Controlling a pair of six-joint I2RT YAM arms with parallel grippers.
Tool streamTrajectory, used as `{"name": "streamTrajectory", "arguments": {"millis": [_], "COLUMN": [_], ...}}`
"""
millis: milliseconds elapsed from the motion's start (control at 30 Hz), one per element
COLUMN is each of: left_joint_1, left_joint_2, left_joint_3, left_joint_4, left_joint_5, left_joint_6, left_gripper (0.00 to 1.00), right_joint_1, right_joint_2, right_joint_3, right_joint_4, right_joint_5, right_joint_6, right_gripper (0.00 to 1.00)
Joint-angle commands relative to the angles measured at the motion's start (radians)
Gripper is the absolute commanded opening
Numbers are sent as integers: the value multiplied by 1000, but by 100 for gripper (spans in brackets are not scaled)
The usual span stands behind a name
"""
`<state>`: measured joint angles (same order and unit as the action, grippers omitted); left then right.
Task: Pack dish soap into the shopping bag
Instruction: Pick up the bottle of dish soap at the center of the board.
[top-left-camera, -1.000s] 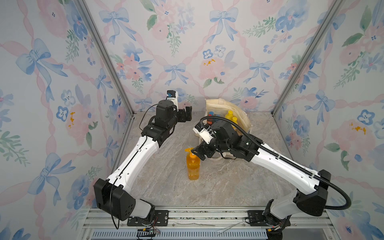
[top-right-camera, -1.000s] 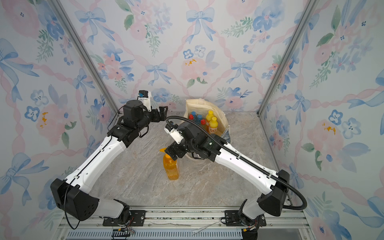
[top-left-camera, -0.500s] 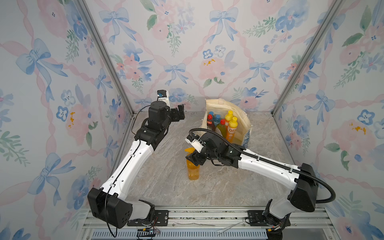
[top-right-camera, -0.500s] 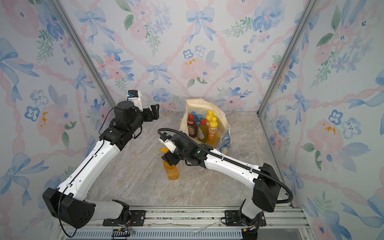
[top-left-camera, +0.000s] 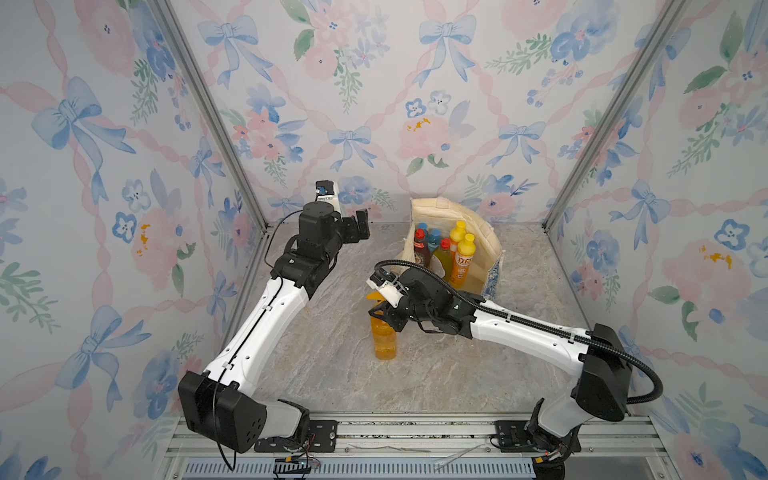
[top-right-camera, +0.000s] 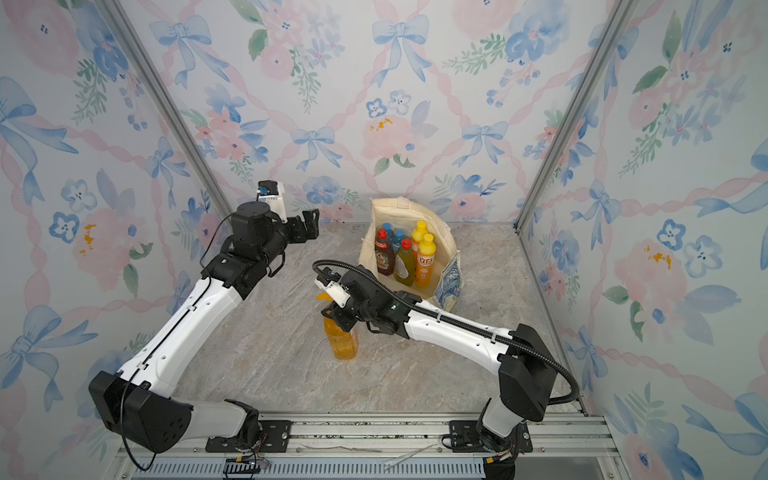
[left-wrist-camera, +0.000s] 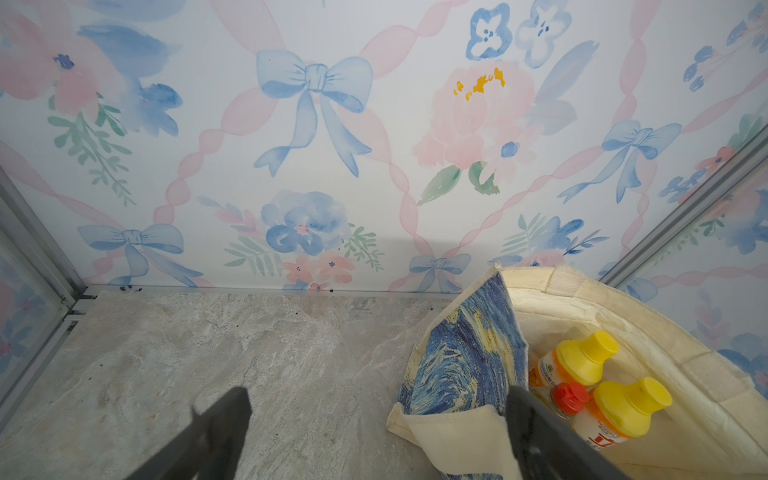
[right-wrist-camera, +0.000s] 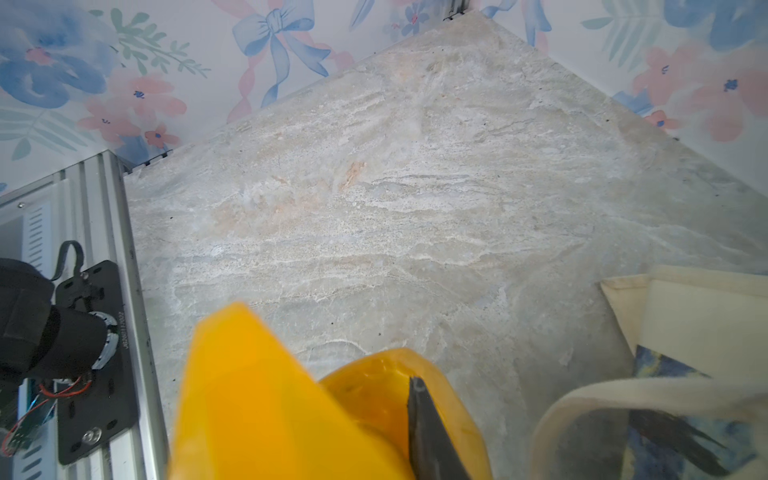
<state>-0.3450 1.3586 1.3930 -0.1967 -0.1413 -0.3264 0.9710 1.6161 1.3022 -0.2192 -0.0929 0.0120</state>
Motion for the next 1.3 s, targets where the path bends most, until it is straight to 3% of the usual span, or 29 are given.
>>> {"name": "streamTrajectory", "arguments": {"millis": [0, 333, 433, 600, 1033, 1267], "left_joint_1": [9, 12, 11, 4, -27, -104], "left_joint_2": [2, 8, 24, 52, 92, 123], "left_joint_3": [-5, -46, -46, -45, -46, -40], "left_joint_4": [3, -4, -13, -14, -17, -30], "left_joint_5": [13, -21, 17, 131, 197, 253], "left_joint_6": [-13, -26, -34, -45, -27, 21], "left_gripper": [98, 98, 98, 98, 98, 98], "right_joint_1": [-11, -41, -49, -51, -74, -135], "right_joint_2": [1, -72, -104, -121, -134, -71], "right_joint_3": [-19, 73, 123, 278, 683, 924], "right_joint_4": [-25, -4, 16, -102, -344, -475], "right_joint_5": [5, 7, 28, 96, 284, 366], "right_joint_6": [-9, -26, 1, 4, -26, -33], "right_gripper": [0, 0, 0, 0, 0, 0]}}
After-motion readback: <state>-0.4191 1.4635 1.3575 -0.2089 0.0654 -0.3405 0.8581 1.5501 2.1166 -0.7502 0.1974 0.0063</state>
